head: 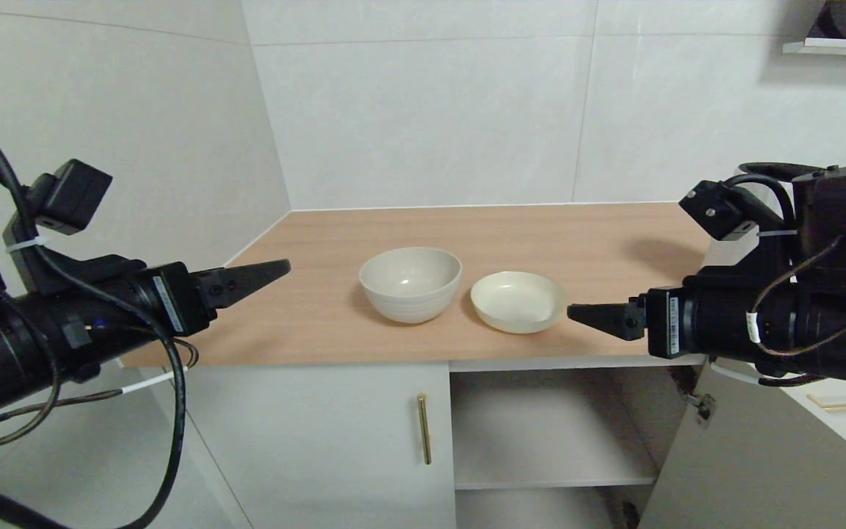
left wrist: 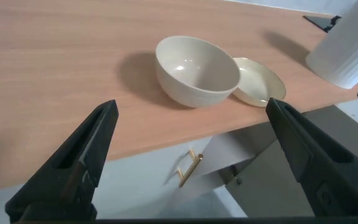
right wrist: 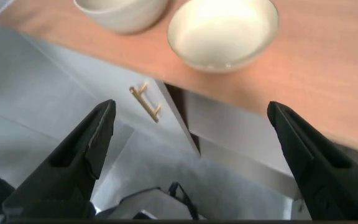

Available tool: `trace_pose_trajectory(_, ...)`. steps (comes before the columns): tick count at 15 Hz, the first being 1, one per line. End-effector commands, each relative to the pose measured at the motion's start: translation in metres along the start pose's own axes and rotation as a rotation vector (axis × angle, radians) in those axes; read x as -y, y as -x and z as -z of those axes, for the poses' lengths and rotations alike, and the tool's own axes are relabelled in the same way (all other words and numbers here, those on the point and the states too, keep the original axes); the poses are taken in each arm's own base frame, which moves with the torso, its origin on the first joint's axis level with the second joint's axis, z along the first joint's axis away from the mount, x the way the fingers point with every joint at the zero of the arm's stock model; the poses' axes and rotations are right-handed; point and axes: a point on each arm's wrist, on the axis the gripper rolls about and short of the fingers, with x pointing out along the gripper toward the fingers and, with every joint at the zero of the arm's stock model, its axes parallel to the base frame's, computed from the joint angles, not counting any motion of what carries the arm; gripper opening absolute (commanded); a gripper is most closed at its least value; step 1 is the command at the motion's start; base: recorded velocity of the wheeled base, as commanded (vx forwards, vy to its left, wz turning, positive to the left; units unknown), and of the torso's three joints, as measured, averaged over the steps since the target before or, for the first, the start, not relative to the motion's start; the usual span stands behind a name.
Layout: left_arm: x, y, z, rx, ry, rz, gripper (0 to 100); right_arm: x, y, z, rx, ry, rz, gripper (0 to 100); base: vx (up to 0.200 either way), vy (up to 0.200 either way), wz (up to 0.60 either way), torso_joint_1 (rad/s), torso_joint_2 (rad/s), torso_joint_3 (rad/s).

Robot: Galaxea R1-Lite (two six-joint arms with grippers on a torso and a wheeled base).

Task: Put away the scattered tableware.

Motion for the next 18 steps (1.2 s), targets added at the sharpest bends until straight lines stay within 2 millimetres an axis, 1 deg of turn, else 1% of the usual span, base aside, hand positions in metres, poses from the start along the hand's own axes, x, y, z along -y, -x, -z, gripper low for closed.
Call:
trace_pose_trajectory(1, 0.002, -0.022, -0.004, -0.029, 0.003, 0.02, 100, 0.006, -0.023, -0.011, 0.026, -0.003, 0.027, 100, 0.0, 0.0, 0.0, 0.0, 0.0, 0.0)
trace_pose_trajectory(2, 0.005, -0.034, -0.008, -0.057, 0.006, 0.029, 100, 0.005, -0.036, -0.02, 0.015, -0.01, 0.06, 100, 0.0, 0.0, 0.0, 0.0, 0.0, 0.0)
trace_pose_trajectory(3, 0.005, -0.039, -0.009, -0.076, 0.009, 0.029, 100, 0.006, -0.04, -0.019, -0.01, -0.012, 0.082, 100, 0.0, 0.0, 0.0, 0.0, 0.0, 0.0)
trace_pose_trajectory(4, 0.005, -0.05, -0.008, -0.138, 0.024, 0.01, 100, 0.007, -0.049, -0.021, -0.048, -0.032, 0.118, 100, 0.0, 0.0, 0.0, 0.0, 0.0, 0.0)
trace_pose_trajectory(5, 0.008, -0.06, -0.003, -0.274, 0.06, -0.018, 100, 0.009, -0.059, -0.023, -0.063, -0.119, 0.14, 100, 0.0, 0.0, 0.0, 0.0, 0.0, 0.0)
trace_pose_trajectory(6, 0.01, -0.064, -0.002, -0.322, 0.117, -0.027, 100, 0.009, -0.061, -0.022, -0.068, -0.128, 0.144, 100, 0.0, 0.0, 0.0, 0.0, 0.0, 0.0)
trace_pose_trajectory(8, 0.011, -0.074, -0.005, -0.329, 0.247, -0.048, 100, 0.009, -0.063, -0.021, -0.073, -0.128, 0.148, 100, 0.0, 0.0, 0.0, 0.0, 0.0, 0.0)
trace_pose_trajectory(10, 0.01, -0.084, -0.008, -0.322, 0.317, -0.075, 100, 0.012, -0.069, -0.017, -0.083, -0.128, 0.18, 100, 0.0, 0.0, 0.0, 0.0, 0.0, 0.0)
trace_pose_trajectory(13, 0.006, -0.107, -0.006, -0.31, 0.42, -0.15, 100, 0.016, -0.078, -0.012, -0.101, -0.129, 0.2, 100, 0.0, 0.0, 0.0, 0.0, 0.0, 0.0)
trace_pose_trajectory(16, 0.009, -0.124, 0.005, -0.328, 0.422, -0.197, 100, 0.016, -0.078, -0.011, -0.101, -0.131, 0.2, 100, 0.0, 0.0, 0.0, 0.0, 0.0, 0.0)
trace_pose_trajectory(18, 0.012, -0.144, 0.016, -0.337, 0.457, -0.236, 100, 0.016, -0.076, -0.012, -0.097, -0.134, 0.2, 100, 0.0, 0.0, 0.0, 0.0, 0.0, 0.0)
